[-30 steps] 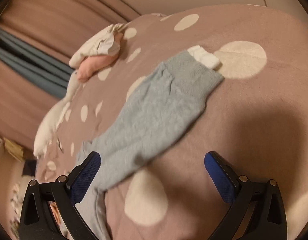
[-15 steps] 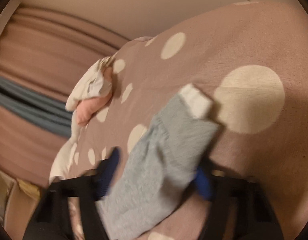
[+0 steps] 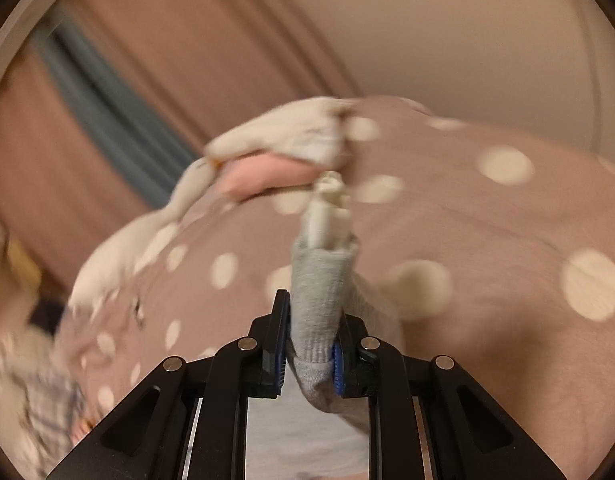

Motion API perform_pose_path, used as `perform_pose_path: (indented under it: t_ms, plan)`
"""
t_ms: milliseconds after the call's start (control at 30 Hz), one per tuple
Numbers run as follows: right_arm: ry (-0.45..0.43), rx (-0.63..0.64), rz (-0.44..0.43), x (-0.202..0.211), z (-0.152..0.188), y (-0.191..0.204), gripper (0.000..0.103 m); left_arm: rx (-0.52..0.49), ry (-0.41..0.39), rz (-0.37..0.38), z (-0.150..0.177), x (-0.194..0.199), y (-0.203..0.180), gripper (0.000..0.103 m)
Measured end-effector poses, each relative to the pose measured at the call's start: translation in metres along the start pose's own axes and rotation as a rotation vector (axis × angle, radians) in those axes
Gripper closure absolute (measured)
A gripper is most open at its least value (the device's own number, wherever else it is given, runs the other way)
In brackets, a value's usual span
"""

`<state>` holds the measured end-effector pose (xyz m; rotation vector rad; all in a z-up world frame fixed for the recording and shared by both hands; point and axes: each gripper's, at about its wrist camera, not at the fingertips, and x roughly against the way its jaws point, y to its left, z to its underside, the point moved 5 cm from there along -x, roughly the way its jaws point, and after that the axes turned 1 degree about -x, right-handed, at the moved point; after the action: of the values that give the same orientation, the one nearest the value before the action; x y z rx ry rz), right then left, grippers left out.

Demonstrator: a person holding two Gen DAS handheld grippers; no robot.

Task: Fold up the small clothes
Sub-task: 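Carry the held sleeve across the chest with the right tool, then release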

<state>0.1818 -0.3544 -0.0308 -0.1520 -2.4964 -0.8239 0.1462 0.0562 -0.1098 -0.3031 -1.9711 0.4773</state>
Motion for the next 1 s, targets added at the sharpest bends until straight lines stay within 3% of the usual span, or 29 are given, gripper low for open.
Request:
perform_pose_path:
  t_ms: [133,367,667,733,867,933,1000]
  plan:
    - [0.026,0.235,0.044,-0.023,0.022,0.079,0.084,0.014,0.001,0.011,0.005,0.004,0.008,0.0]
    - [0.128,0.577,0.09,-0.082,0.11,0.169,0.084,0.055,-0.022,0.0,0.005,0.016,0.031,0.0]
    - [0.297,0.918,0.198,-0.125,0.216,0.196,0.083,0.098,-0.039,-0.013,0.003,0.024,0.054,0.0]
    - [0.333,0.98,0.232,-0.133,0.231,0.196,0.07,0.108,-0.036,-0.006,0.004,0.024,0.055,0.0]
    - [0.356,1.025,0.211,-0.13,0.236,0.198,0.054,0.103,-0.03,-0.006,0.006,0.023,0.056,0.0]
    - [0.409,0.992,0.124,-0.123,0.232,0.201,0.044,0.108,-0.029,-0.001,0.008,0.024,0.057,0.0]
    - [0.445,0.923,0.01,-0.111,0.223,0.206,0.044,0.112,-0.033,-0.008,0.009,0.025,0.059,0.0]
